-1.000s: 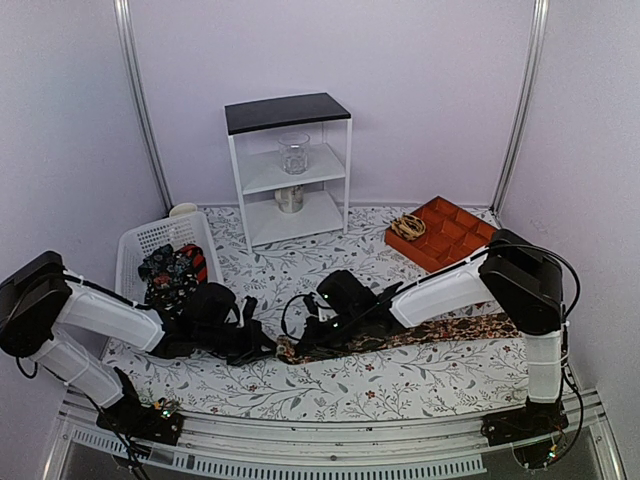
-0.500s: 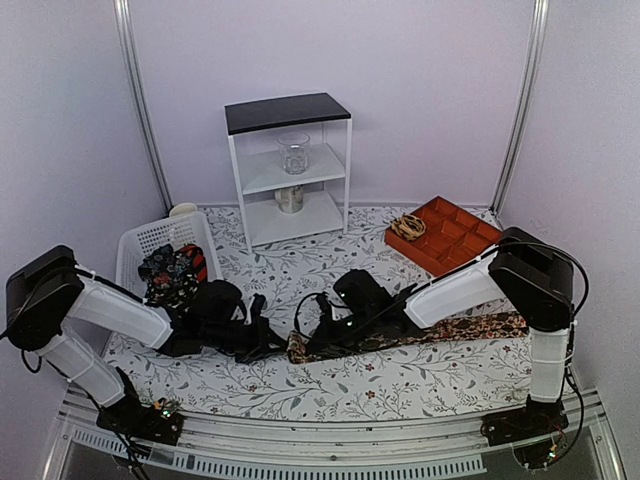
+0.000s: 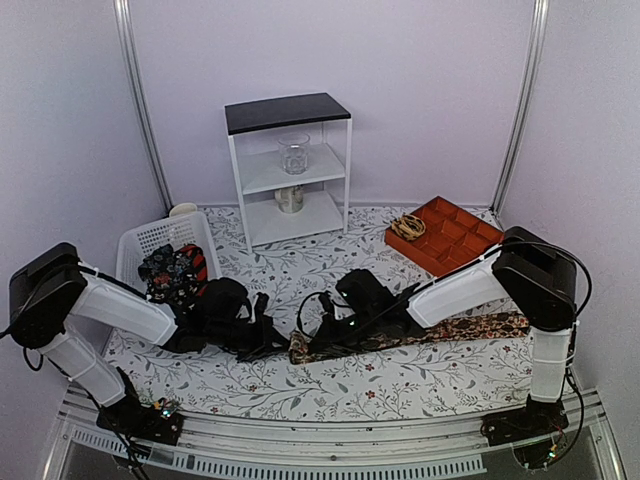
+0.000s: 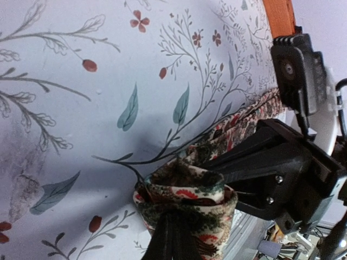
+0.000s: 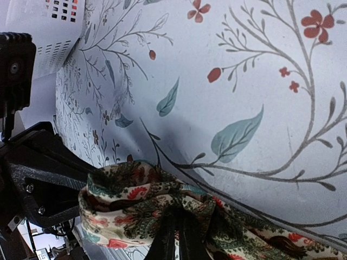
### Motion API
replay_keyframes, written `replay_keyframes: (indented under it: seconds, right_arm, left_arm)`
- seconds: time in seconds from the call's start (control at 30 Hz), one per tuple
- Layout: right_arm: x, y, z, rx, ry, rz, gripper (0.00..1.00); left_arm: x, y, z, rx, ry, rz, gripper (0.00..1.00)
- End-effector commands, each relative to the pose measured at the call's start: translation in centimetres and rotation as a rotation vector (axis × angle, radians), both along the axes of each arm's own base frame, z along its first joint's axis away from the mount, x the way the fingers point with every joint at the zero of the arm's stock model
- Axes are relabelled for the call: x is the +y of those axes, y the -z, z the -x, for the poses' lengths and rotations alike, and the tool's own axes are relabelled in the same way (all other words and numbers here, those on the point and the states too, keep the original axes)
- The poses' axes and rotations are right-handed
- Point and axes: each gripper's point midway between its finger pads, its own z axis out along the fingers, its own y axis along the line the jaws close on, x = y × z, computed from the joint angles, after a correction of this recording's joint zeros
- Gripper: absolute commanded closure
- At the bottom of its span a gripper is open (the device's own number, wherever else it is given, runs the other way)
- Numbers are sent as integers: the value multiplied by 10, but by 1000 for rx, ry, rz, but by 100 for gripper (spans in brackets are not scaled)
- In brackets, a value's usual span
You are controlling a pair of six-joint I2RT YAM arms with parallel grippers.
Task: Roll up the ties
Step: Roll the tie at the center of the board.
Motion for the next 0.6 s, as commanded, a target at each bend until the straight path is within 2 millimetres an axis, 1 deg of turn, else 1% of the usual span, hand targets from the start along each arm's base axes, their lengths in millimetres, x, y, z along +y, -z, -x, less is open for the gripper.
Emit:
replay_keyframes:
  seconds: [0.0,0.2,0.27,0.47,0.57]
  right_arm:
    - [-6,-30,-8,-53,22,0,94]
    - [-15,-29,-9,-61,45,39,93]
    - [-18,-26,-11,-64,56,60,93]
    - [-15,-14,-11,-46,42,86,93]
    - [-10,-9,-11,-32,33,82,93]
  left_arm:
    - [2,3,1,-16,9,-55,100]
    - [2,3,0,-24,17,-70,100]
    - [2,3,0,-25,16,-76,100]
    - [1,2,0,-28,19,-71,100]
    - [1,2,0,-29,21,-71,100]
